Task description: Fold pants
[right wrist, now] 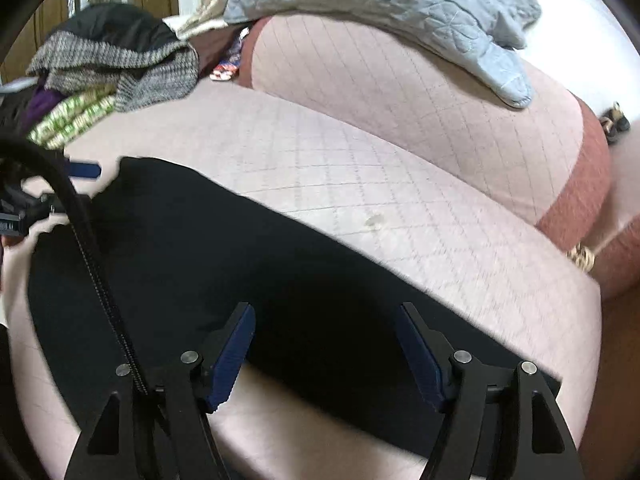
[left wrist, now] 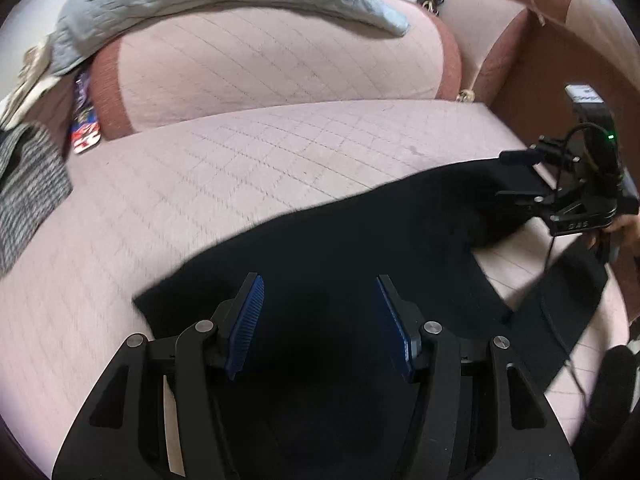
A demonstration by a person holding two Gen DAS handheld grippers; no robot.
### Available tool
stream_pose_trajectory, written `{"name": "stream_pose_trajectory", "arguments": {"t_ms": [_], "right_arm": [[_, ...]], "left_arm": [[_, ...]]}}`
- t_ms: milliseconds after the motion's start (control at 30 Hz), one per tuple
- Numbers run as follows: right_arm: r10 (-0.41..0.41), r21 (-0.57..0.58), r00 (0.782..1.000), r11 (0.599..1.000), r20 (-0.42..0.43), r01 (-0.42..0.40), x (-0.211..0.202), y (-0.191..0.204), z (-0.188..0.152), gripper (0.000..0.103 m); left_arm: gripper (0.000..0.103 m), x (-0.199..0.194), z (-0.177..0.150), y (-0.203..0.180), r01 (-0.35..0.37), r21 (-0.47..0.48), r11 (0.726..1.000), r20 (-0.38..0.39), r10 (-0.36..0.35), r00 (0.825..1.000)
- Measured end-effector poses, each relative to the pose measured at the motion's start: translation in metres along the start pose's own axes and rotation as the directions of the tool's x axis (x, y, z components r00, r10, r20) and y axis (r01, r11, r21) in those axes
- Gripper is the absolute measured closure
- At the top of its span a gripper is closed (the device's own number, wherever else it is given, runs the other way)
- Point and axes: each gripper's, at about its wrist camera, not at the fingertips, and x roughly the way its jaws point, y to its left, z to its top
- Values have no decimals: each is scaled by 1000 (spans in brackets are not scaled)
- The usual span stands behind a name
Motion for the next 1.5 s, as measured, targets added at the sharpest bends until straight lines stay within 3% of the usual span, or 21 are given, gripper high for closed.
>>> {"name": "stream_pose_trajectory", "arguments": {"t_ms": [233,333,467,533,600,633,700,733,767,800,833,933,1000,1133,1233,1333,1433,1500], "right_arm": [[42,-85,998,995,-54,-46,32,-17,9,27],[63,-111,994,991,-90,-73,46,-20,9,27],[73,-145,989,985,-132,-92,64,-22,12,24],[104,-133,985,984,-138,-122,68,-27,15,24],[129,-111,980,983,-150,-147,73,-32,17,24],[144,-101,978,982,-152,-161,75,-35,19,26],[167,-110,977,977,-132,-182,73,-32,19,48],[164,-113,979,978,-121,-178,71,-30,19,67],[151,-114,982,980,-112,-164,69,-28,19,81],[130,-115,986,983,-104,-141,68,-25,20,86],[114,-116,989,985,-96,-125,65,-22,20,92],[58,-139,997,988,-58,-66,46,-7,14,95],[43,-142,999,989,-5,-43,19,2,7,95],[37,-129,995,991,89,-25,-45,24,-22,96],[53,-130,991,991,125,-37,-96,58,-67,96],[105,-121,991,988,85,-94,-120,94,-115,96],[141,-39,990,989,23,-140,-117,108,-147,98],[116,49,993,992,-9,-115,-109,105,-156,98]], "left_arm": [[46,55,26,9,-51,171,984,-97,68,993],[46,72,32,17,-79,195,978,-126,105,986],[46,86,42,23,-53,228,972,-138,86,987],[43,92,43,17,-39,275,961,-140,80,987],[32,94,45,18,-42,286,957,-136,85,987],[32,96,46,22,-30,276,961,-149,74,986],[32,96,46,25,-14,265,964,-152,57,987],[32,97,45,25,-17,265,964,-150,59,987],[37,97,44,25,-18,258,966,-146,57,988],[52,97,43,24,1,231,973,-147,34,989],[57,96,42,22,17,205,979,-144,13,989],[88,81,35,12,-30,164,986,-90,45,995],[97,65,27,6,-59,138,989,-51,67,996],[98,7,-1,-8,-28,67,997,34,26,999],[98,-44,-37,-33,7,59,998,81,-12,997],[98,-70,-80,-52,51,9,999,45,-51,998],[98,-70,-118,-52,59,-115,992,-30,-63,998],[97,-69,-135,-45,80,-223,972,-30,-88,996]]}}
